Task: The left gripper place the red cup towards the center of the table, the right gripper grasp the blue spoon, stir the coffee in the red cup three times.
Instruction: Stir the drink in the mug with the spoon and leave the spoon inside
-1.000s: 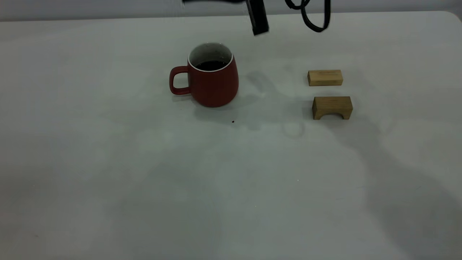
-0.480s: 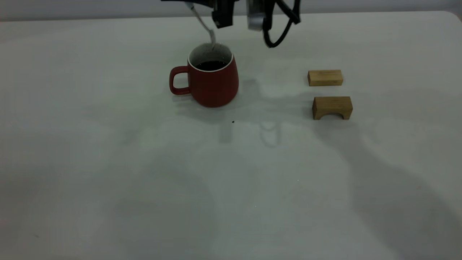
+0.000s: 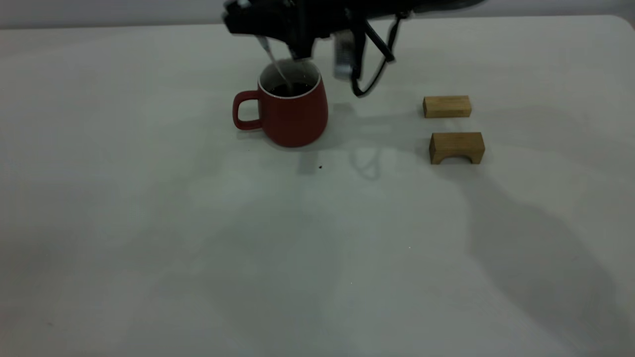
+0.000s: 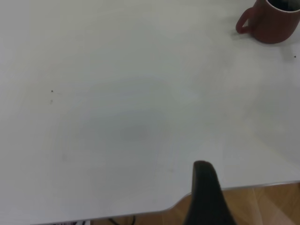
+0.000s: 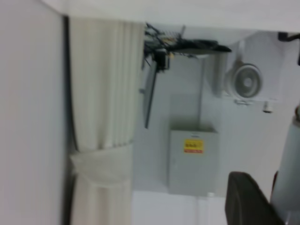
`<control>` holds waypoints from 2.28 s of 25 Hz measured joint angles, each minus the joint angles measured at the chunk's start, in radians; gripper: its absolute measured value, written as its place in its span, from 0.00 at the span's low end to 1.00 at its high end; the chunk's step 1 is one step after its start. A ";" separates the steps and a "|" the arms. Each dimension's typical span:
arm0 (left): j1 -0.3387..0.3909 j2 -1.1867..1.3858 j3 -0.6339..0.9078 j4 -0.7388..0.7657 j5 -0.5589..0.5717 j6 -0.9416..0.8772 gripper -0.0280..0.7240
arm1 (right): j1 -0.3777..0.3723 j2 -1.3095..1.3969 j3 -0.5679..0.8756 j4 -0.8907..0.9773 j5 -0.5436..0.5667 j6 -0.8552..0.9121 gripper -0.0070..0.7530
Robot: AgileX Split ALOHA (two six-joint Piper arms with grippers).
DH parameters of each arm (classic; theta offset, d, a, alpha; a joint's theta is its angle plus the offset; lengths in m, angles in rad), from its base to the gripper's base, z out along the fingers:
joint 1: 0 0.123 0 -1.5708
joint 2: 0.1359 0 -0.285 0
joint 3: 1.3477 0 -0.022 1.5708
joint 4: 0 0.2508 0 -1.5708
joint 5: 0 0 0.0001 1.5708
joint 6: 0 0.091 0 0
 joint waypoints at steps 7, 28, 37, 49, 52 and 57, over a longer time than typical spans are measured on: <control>0.000 0.000 0.000 0.000 0.000 0.000 0.77 | -0.002 0.032 -0.062 0.002 0.022 0.044 0.18; 0.000 0.000 0.000 0.000 0.000 -0.006 0.77 | 0.010 0.097 -0.132 -0.003 0.074 0.063 0.18; 0.000 0.000 0.000 0.000 0.000 0.000 0.77 | -0.057 0.078 -0.089 -0.011 0.061 0.028 0.18; 0.000 0.000 0.000 0.000 0.000 0.000 0.77 | 0.017 0.120 -0.213 0.000 0.062 0.046 0.18; 0.000 0.000 0.000 0.000 0.000 0.000 0.77 | -0.018 0.125 -0.222 -0.010 0.060 0.046 0.18; 0.000 0.000 0.000 0.000 0.000 0.000 0.77 | -0.059 0.089 -0.103 -0.010 0.060 0.047 0.18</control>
